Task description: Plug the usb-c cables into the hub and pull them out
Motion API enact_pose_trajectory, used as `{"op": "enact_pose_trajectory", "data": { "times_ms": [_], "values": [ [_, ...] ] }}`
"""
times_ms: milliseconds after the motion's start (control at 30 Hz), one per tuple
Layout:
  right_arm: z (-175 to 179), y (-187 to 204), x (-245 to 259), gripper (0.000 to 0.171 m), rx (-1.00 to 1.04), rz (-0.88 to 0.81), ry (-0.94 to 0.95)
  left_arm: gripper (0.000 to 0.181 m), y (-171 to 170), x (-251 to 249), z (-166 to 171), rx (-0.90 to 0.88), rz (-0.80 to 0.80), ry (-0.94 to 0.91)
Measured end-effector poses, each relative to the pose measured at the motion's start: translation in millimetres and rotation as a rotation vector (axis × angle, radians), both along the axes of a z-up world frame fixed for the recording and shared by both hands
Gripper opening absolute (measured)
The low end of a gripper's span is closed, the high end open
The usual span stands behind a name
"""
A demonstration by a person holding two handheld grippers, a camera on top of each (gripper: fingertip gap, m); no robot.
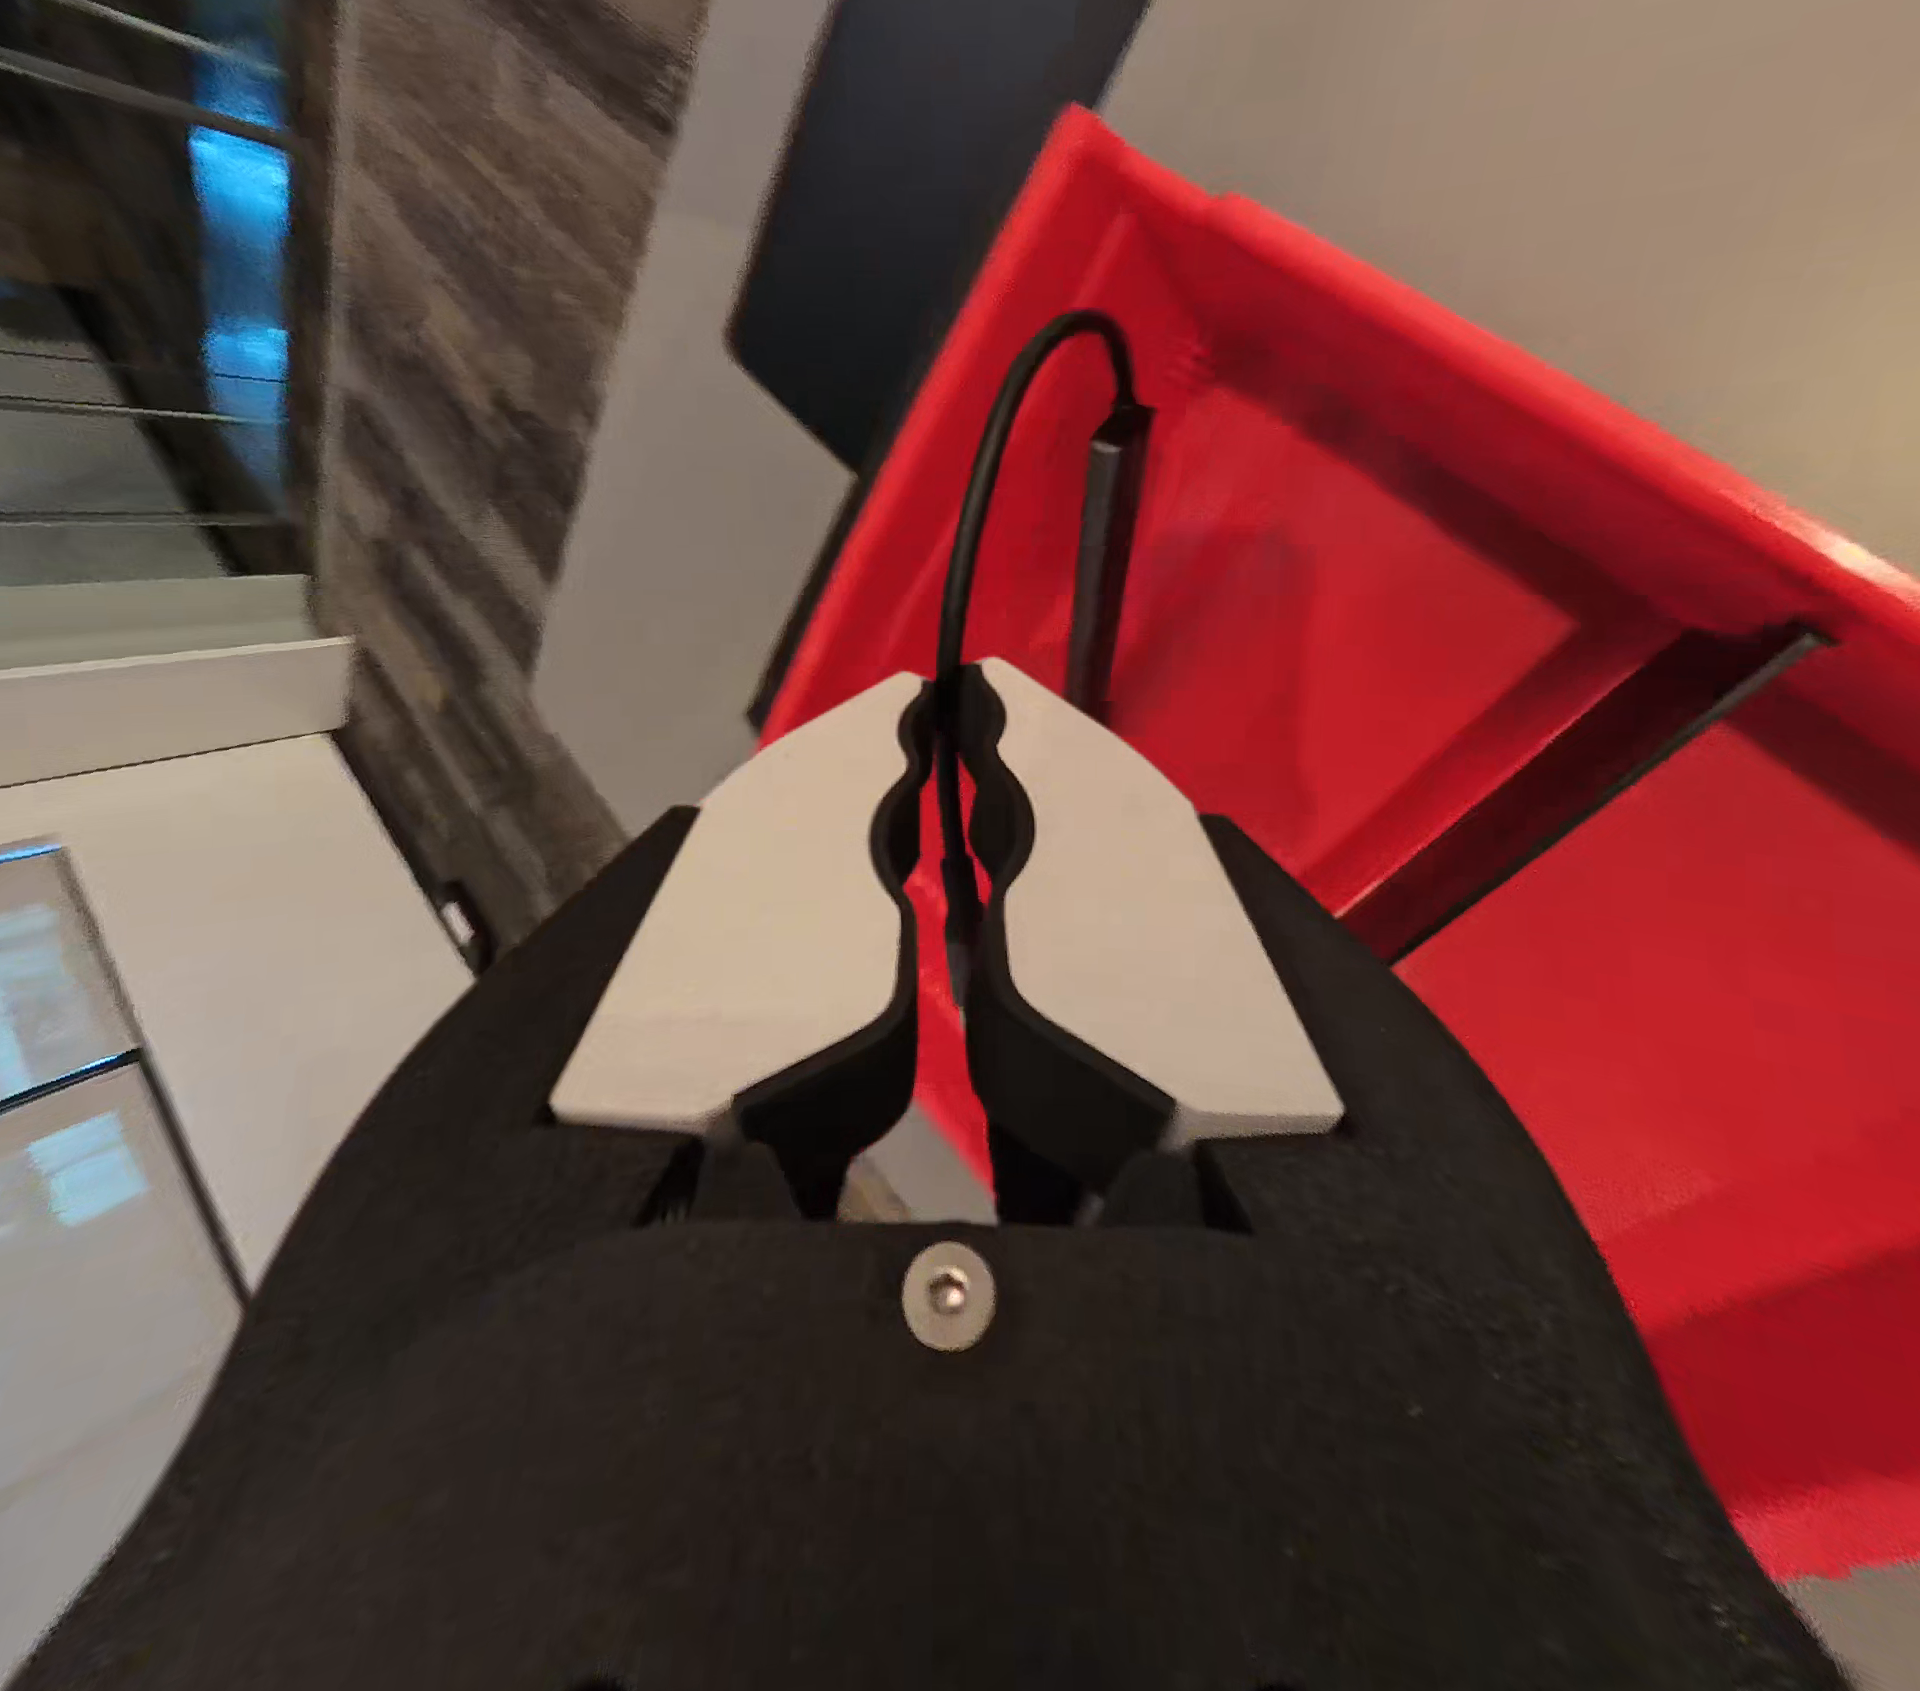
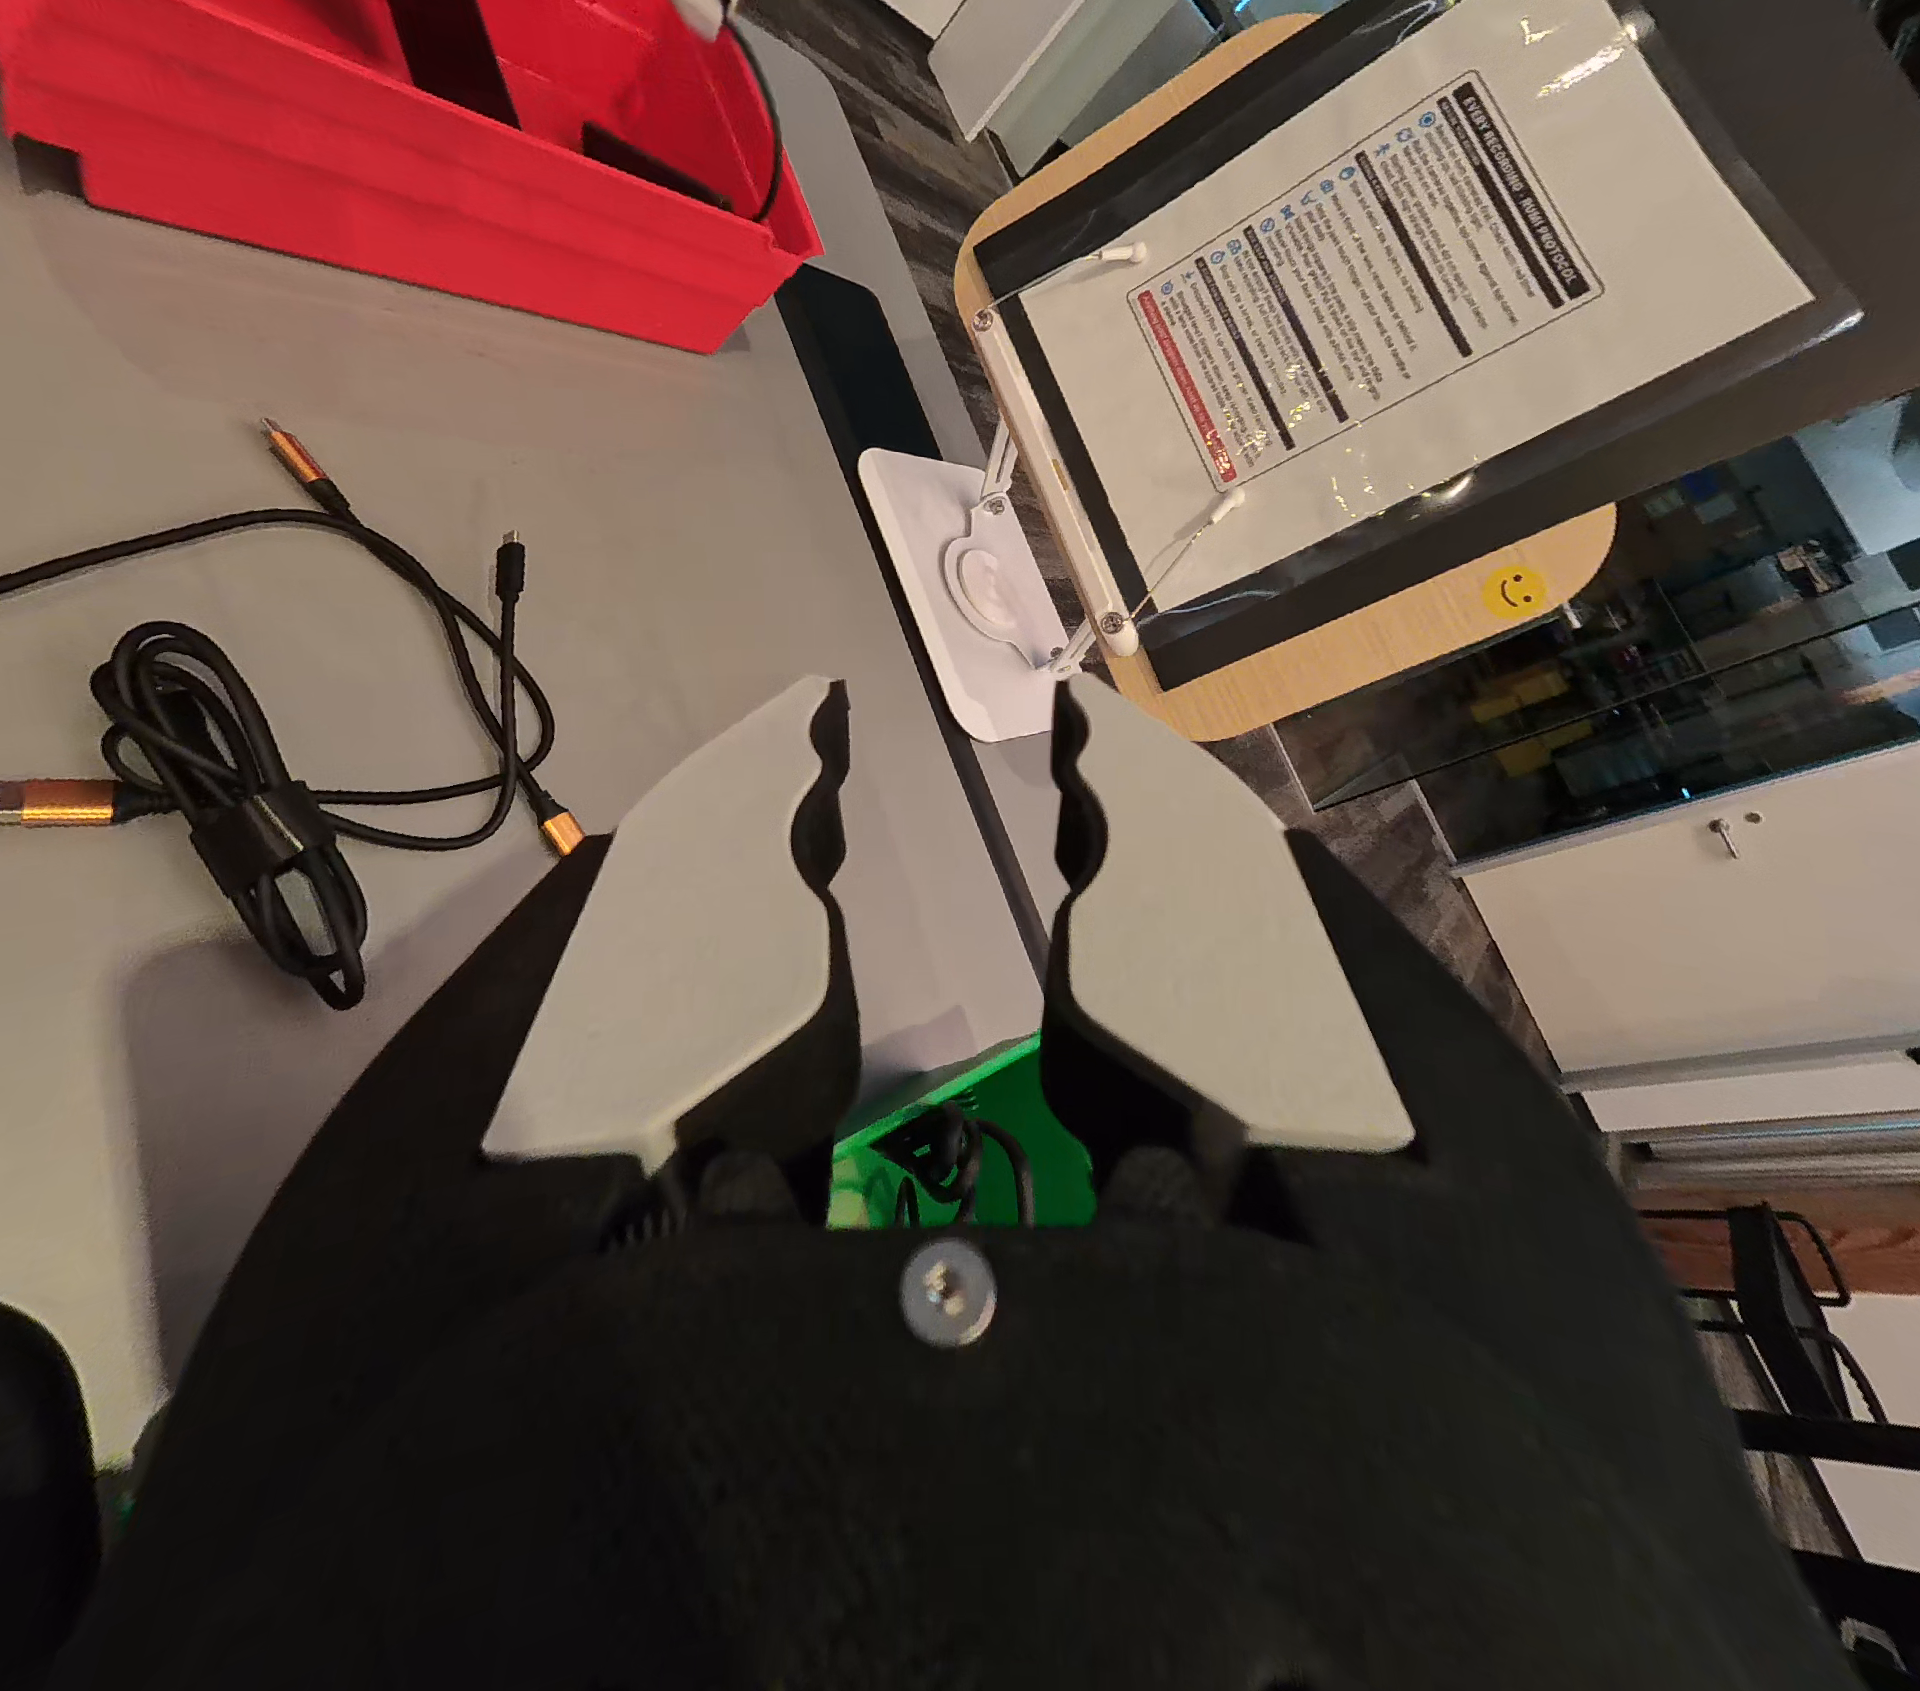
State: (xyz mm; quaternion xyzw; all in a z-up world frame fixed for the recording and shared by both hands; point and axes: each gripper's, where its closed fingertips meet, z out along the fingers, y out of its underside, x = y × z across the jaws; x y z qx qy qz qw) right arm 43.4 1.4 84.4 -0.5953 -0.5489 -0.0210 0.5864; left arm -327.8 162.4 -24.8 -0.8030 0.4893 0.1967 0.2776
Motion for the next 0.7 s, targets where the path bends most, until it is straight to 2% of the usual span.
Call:
{"op": "enact_pose_trajectory", "data": {
  "times_ms": [33,200,367,433,533,667,700],
  "values": [
    [0.8,0.8,1.1,0.038,0.003,-0.003,0.004,0.003,-1.4,-0.1,19.0,0.032,-0.006,-0.002],
    [4.9,4.5,-9.2,0.039,0.017,0.012,0.026,0.003,-29.2,20.7,125.7,0.216,-0.065,-0.07],
    [14.4,9.4,-56.9,0.04,0.01,0.128,0.147,0.003,-83.7,83.4,214.5,0.349,-0.236,-0.2],
    [13.1,1.0,-83.5,0.043,-0.033,0.257,0.212,0.003,-109.9,115.1,238.8,0.361,-0.336,-0.259],
    [11.9,-10.4,-115.6,0.062,-0.177,0.437,0.373,0.003,-146.6,158.0,264.1,0.354,-0.467,-0.331],
    [26.7,-13.7,-134.0,0.066,-0.327,0.543,0.597,0.003,-177.9,198.3,280.5,0.367,-0.571,-0.363],
    [31.3,-20.0,-134.7,0.058,-0.34,0.586,0.624,0.003,-182.3,205.6,281.5,0.367,-0.585,-0.364]
  ]
}}
